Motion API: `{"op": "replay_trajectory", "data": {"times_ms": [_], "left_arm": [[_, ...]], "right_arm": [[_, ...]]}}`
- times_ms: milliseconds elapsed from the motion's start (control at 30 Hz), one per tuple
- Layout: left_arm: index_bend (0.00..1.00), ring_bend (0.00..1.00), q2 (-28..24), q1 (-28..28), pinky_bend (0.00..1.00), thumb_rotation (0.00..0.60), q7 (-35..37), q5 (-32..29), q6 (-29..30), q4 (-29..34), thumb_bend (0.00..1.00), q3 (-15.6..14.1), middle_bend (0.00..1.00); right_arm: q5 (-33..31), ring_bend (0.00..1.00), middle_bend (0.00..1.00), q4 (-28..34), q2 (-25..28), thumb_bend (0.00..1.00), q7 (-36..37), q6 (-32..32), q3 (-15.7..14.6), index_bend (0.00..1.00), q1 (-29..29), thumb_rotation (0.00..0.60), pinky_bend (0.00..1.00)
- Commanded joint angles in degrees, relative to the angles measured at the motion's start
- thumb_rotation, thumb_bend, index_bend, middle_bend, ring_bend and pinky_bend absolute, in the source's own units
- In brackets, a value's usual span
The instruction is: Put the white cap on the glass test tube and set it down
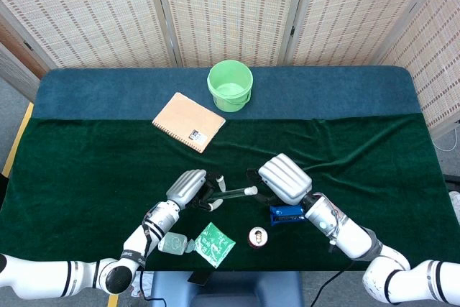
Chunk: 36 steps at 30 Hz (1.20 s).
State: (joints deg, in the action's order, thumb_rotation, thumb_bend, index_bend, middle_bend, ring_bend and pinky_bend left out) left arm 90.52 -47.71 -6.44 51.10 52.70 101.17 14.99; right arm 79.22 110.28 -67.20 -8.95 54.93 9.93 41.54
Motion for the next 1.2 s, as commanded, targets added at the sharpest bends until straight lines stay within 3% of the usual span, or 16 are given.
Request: {"op": "replay_trajectory", "data": {"times_ms": [33, 433, 533, 667, 800, 867, 1200], "left_arm": [[0.67, 0.81, 0.02, -0.12, 0.82, 0.600, -0.07, -0.20, 0.06, 0.00, 0.47, 0.05, 0.90], [0.67, 0.81, -0.08, -0.05, 0.82, 0.600, 0.63, -0.05, 0.09, -0.53, 0.47, -0.28, 0.90], [0.67, 0.81, -0.07, 0.09, 0.82, 0.600, 0.89, 0.05, 0.18, -0.89, 0.47, -0.39, 0.90], [0.67, 0.81, -0.08, 0.21, 0.82, 0.600, 0.98, 0.19, 0.27, -1.69, 0.47, -0.57, 0.90], [0.67, 0.81, -0.61, 0.57, 0.82, 0.600, 0.18, 0.86, 0.97, -2.43, 0.47, -1.20, 0.90], [0.67, 0.82, -1.10, 0.82, 0.82, 0.600, 0.01, 0.92, 1.03, -2.53, 0.47, -1.51, 0.90], [0.67, 0.82, -3.39, 2.74, 0.82, 0.600, -3.49, 2.18, 3.23, -6.87, 0.47, -4.44, 0.90]], "right_arm": [[-0.33, 1.00, 0.95, -0.29, -0.48, 0.56, -0.38, -0.05, 0.03, 0.76, 0.23, 0.600, 1.00], [-1.40, 1.00, 0.95, -1.23, -1.57, 0.56, -0.58, -0.01, -0.01, 0.72, 0.63, 0.600, 1.00], [-1.40, 1.00, 0.95, -1.57, -1.64, 0.56, -0.10, 0.03, -0.15, 0.59, 0.55, 0.600, 1.00], [-1.81, 1.00, 0.95, -1.83, -1.68, 0.55, 0.24, -0.27, -0.30, 0.30, 0.59, 0.600, 1.00], [-2.96, 1.00, 0.94, -1.52, -1.34, 0.42, 0.37, -1.16, -0.44, 0.04, 0.77, 0.600, 1.00], [-3.41, 1.00, 0.94, -1.25, -1.14, 0.40, 0.75, -1.47, -0.39, 0.00, 0.84, 0.600, 1.00], [-2.26, 1.00, 0.94, -0.70, 2.56, 0.40, 3.46, 2.31, -0.82, 0.00, -2.27, 0.600, 1.00]]}}
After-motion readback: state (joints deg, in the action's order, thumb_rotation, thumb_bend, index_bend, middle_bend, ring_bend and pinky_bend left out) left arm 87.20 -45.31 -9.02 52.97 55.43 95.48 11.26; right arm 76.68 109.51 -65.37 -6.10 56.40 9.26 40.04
